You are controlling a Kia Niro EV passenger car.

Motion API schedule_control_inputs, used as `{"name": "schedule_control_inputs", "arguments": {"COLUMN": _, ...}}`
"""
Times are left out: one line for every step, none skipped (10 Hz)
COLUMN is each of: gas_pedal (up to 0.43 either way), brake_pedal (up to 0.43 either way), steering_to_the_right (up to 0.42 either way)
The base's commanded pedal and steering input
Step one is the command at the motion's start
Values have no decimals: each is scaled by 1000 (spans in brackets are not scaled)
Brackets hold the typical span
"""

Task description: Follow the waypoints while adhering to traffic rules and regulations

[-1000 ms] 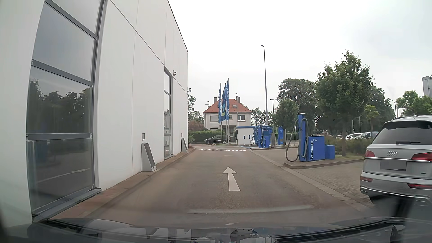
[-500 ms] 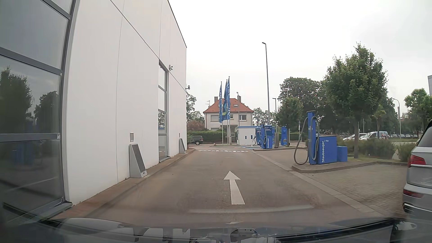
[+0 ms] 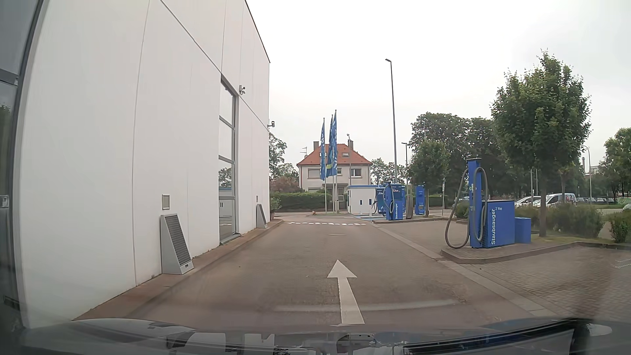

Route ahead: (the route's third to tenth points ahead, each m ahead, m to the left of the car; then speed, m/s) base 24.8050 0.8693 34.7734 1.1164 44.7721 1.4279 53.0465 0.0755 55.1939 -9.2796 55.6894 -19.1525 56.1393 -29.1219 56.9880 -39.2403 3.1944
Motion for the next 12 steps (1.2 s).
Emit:
{"name": "schedule_control_inputs", "arguments": {"gas_pedal": 110, "brake_pedal": 0, "steering_to_the_right": 1}}
{"name": "schedule_control_inputs", "arguments": {"gas_pedal": 110, "brake_pedal": 0, "steering_to_the_right": 6}}
{"name": "schedule_control_inputs", "arguments": {"gas_pedal": 110, "brake_pedal": 0, "steering_to_the_right": 11}}
{"name": "schedule_control_inputs", "arguments": {"gas_pedal": 110, "brake_pedal": 0, "steering_to_the_right": 15}}
{"name": "schedule_control_inputs", "arguments": {"gas_pedal": 110, "brake_pedal": 0, "steering_to_the_right": 20}}
{"name": "schedule_control_inputs", "arguments": {"gas_pedal": 110, "brake_pedal": 0, "steering_to_the_right": 24}}
{"name": "schedule_control_inputs", "arguments": {"gas_pedal": 110, "brake_pedal": 0, "steering_to_the_right": 25}}
{"name": "schedule_control_inputs", "arguments": {"gas_pedal": 98, "brake_pedal": 0, "steering_to_the_right": 25}}
{"name": "schedule_control_inputs", "arguments": {"gas_pedal": 79, "brake_pedal": 0, "steering_to_the_right": 25}}
{"name": "schedule_control_inputs", "arguments": {"gas_pedal": 67, "brake_pedal": 0, "steering_to_the_right": 26}}
{"name": "schedule_control_inputs", "arguments": {"gas_pedal": 59, "brake_pedal": 0, "steering_to_the_right": 31}}
{"name": "schedule_control_inputs", "arguments": {"gas_pedal": 39, "brake_pedal": 0, "steering_to_the_right": 36}}
